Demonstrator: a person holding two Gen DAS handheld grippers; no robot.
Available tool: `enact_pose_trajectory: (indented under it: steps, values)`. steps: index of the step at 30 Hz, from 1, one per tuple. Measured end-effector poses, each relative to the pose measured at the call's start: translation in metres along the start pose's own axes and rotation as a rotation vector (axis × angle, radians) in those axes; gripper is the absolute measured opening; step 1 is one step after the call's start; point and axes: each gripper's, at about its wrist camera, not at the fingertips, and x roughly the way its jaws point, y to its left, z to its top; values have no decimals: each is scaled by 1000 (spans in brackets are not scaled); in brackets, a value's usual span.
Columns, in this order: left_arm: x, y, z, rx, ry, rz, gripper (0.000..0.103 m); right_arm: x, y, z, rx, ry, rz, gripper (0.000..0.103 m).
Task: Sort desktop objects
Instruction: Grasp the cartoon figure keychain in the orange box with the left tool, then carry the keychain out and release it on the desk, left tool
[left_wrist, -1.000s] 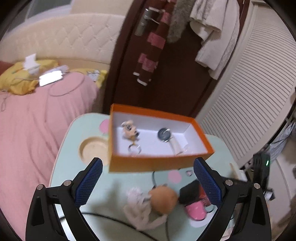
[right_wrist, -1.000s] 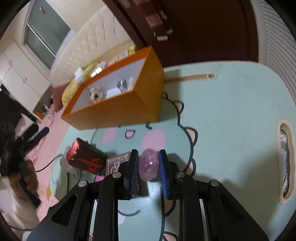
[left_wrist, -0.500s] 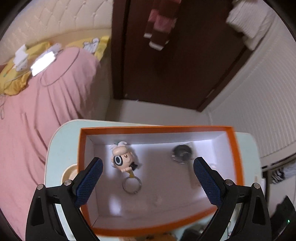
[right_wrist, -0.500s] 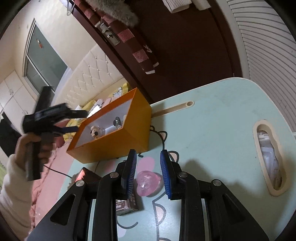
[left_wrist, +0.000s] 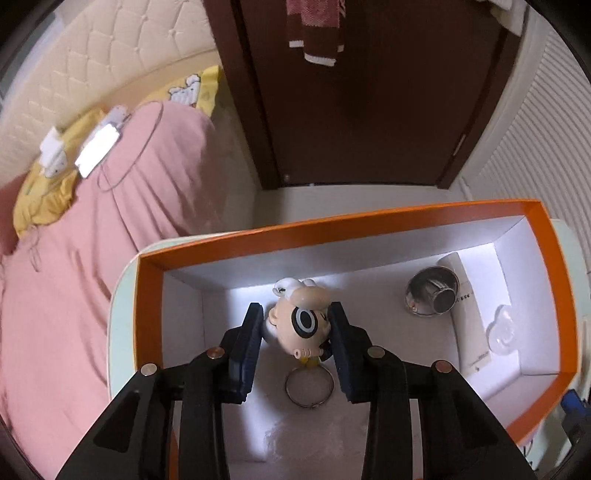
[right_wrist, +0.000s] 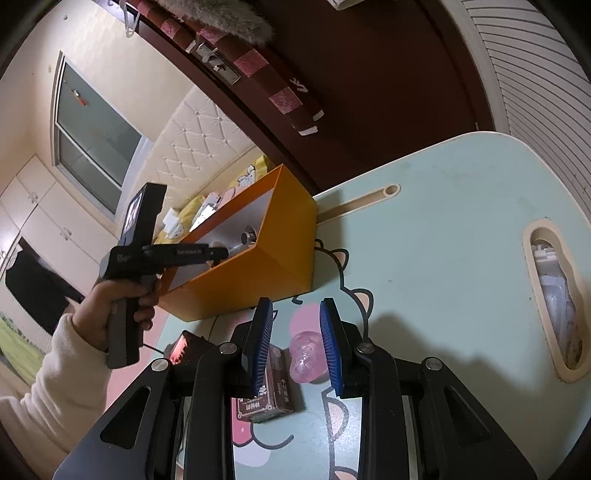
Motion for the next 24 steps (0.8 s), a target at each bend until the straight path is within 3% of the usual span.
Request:
enact_pose_trajectory:
  steps: [5, 13, 18, 24]
  values:
    - [-40, 6, -8, 6, -95, -57, 34, 1, 0, -1, 1, -4, -9, 28]
    - [-139, 23, -43, -22, -254, -232, 34, -5, 0, -1, -1, -34, -27, 28]
    - [-154, 23, -87, 19, -243, -304, 34, -18, -8, 2, 31, -100, -46, 28]
    - [-119, 4, -154, 56, -122, -377, 34, -18, -15, 1, 58, -103, -60, 29]
